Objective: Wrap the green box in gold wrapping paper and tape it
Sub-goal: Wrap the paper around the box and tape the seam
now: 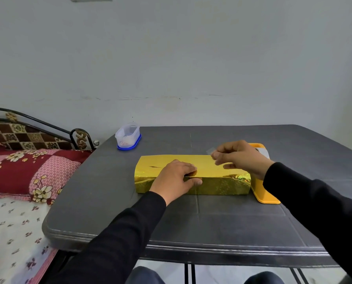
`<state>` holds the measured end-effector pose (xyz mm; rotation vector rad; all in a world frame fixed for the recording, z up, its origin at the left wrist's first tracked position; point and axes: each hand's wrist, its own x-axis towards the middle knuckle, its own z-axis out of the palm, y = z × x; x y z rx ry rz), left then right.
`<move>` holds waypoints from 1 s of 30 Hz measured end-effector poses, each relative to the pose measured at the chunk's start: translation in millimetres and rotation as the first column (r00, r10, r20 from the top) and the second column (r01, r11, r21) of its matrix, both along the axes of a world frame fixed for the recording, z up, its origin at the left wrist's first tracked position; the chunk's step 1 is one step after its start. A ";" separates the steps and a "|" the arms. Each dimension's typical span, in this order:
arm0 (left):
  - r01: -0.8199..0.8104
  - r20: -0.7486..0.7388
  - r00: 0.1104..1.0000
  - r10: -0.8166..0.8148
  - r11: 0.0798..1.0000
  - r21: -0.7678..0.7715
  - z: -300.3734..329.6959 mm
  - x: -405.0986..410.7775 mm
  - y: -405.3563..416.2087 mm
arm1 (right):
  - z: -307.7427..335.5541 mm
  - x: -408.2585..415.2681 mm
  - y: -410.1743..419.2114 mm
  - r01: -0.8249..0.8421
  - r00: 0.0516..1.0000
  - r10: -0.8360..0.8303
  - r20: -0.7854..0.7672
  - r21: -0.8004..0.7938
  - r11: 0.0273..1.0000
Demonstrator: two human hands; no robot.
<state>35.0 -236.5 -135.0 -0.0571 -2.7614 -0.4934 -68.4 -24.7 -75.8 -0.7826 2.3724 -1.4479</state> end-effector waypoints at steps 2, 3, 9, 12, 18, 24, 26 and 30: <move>0.002 -0.004 1.000 -0.002 1.000 0.008 -0.3 0.3 0.3 | 3.5 -6.5 -2.5 -0.039 0.999 0.038 0.031 0.045 0.998; 0.002 -0.004 1.000 -0.002 1.000 0.013 -0.6 0.3 0.3 | 5.2 -10.0 -4.1 -0.052 0.998 0.049 0.042 0.075 0.996; -0.005 -0.006 1.000 0.005 0.999 0.039 -2.2 -1.0 -0.3 | 16.4 -28.2 -18.7 -0.114 0.993 0.114 0.017 0.306 0.945; 0.001 -0.004 1.000 0.000 0.999 0.049 -1.9 -0.8 0.4 | 20.0 -30.7 -26.0 -0.127 0.986 0.159 -0.056 0.373 0.919; -0.003 -0.006 1.000 0.003 0.999 0.033 -4.0 -2.0 -1.4 | 20.1 -38.1 -34.6 -0.157 0.960 0.240 -0.145 0.430 0.889; -0.010 -0.004 1.000 0.010 0.999 0.038 -4.1 -1.8 -1.2 | 16.5 -43.5 -40.3 -0.200 0.966 0.249 -0.066 0.418 0.886; -0.009 -0.009 1.000 0.009 0.999 0.045 -4.4 -1.9 -1.1 | 15.7 -45.4 -41.8 -0.200 0.970 0.238 -0.041 0.416 0.887; -0.011 -0.013 1.000 0.012 0.999 0.040 -4.7 -1.9 -1.1 | 12.1 -45.2 -46.0 -0.198 0.975 0.224 -0.011 0.422 0.885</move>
